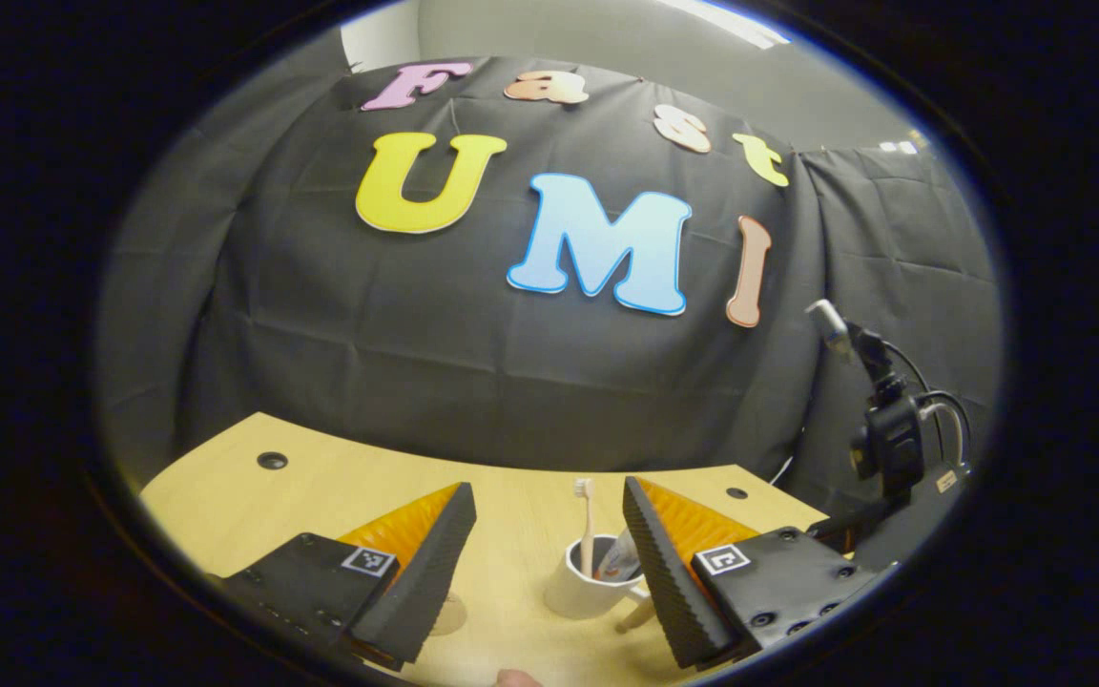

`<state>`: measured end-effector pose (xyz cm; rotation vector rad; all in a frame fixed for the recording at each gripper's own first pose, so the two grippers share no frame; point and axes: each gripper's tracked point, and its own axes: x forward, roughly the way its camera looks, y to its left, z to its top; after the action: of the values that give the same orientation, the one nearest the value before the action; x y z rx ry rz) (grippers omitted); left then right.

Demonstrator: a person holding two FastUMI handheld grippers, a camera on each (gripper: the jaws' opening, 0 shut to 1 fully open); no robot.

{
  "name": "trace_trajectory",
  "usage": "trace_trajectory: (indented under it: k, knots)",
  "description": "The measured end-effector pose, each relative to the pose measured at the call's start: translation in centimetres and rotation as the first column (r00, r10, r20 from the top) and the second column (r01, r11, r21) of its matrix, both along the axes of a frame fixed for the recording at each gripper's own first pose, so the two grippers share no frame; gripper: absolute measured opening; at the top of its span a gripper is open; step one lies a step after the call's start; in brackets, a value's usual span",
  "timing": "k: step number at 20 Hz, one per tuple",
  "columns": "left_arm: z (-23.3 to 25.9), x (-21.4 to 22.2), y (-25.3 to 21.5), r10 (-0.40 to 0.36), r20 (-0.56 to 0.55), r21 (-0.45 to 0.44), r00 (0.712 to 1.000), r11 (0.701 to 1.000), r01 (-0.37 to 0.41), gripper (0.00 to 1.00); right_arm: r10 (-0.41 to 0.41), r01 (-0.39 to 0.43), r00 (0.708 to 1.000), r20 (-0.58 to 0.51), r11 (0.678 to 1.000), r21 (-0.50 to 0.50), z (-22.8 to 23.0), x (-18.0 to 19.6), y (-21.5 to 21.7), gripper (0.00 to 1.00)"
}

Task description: Put the toothbrush and toothpaste on the desktop into the cup, then pick up the cup and place it on the coaster on the desktop.

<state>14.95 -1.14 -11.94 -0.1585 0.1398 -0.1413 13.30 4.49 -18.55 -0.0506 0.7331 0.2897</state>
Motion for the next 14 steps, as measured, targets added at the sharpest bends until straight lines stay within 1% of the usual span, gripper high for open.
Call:
trace_trajectory:
  k: [1,2,3,6,7,8,9,13,14]
  knots:
    - [0.0,-0.4,0.5,0.008,-0.006,0.003,1.000,1.000,-0.008,0.98,0.014,-0.014,1.000,-0.018,1.000,-0.015,-0.4,0.2,0.4,0.84]
    - [0.0,-0.7,0.9,0.016,-0.014,0.007,1.000,1.000,-0.016,1.00,0.023,-0.024,0.999,-0.036,0.999,-0.031,-0.7,0.4,0.6,0.84]
    - [-0.1,-1.0,1.3,0.024,-0.019,0.010,1.000,1.000,-0.024,0.98,0.032,-0.034,0.998,-0.049,0.999,-0.041,-0.9,0.6,0.9,0.84]
    - [-0.4,-1.8,2.4,0.042,-0.037,0.011,0.998,0.999,-0.042,0.98,0.039,-0.047,0.993,-0.111,0.996,-0.073,-2.2,1.2,1.4,0.84]
    - [-0.6,-2.0,2.8,0.046,-0.046,0.013,0.998,0.999,-0.046,0.98,0.039,-0.051,0.989,-0.141,0.995,-0.084,-2.7,1.0,1.4,0.81]
    - [-0.8,-2.1,3.1,0.050,-0.054,0.012,0.997,0.999,-0.049,1.00,0.041,-0.056,0.985,-0.168,0.995,-0.088,-3.0,1.1,1.6,0.84]
    - [-1.1,-2.4,3.4,0.052,-0.063,0.010,0.997,0.999,-0.052,0.98,0.041,-0.059,0.982,-0.186,0.994,-0.092,-3.3,1.3,1.8,0.84]
    - [-2.4,-3.0,4.6,0.063,-0.099,0.001,0.993,0.998,-0.063,0.98,0.041,-0.075,0.973,-0.228,0.988,-0.139,-4.2,2.5,2.2,0.84]
    - [-2.7,-3.0,4.9,0.064,-0.111,-0.002,0.992,0.998,-0.065,1.00,0.039,-0.077,0.969,-0.243,0.986,-0.146,-4.4,2.7,2.4,0.84]
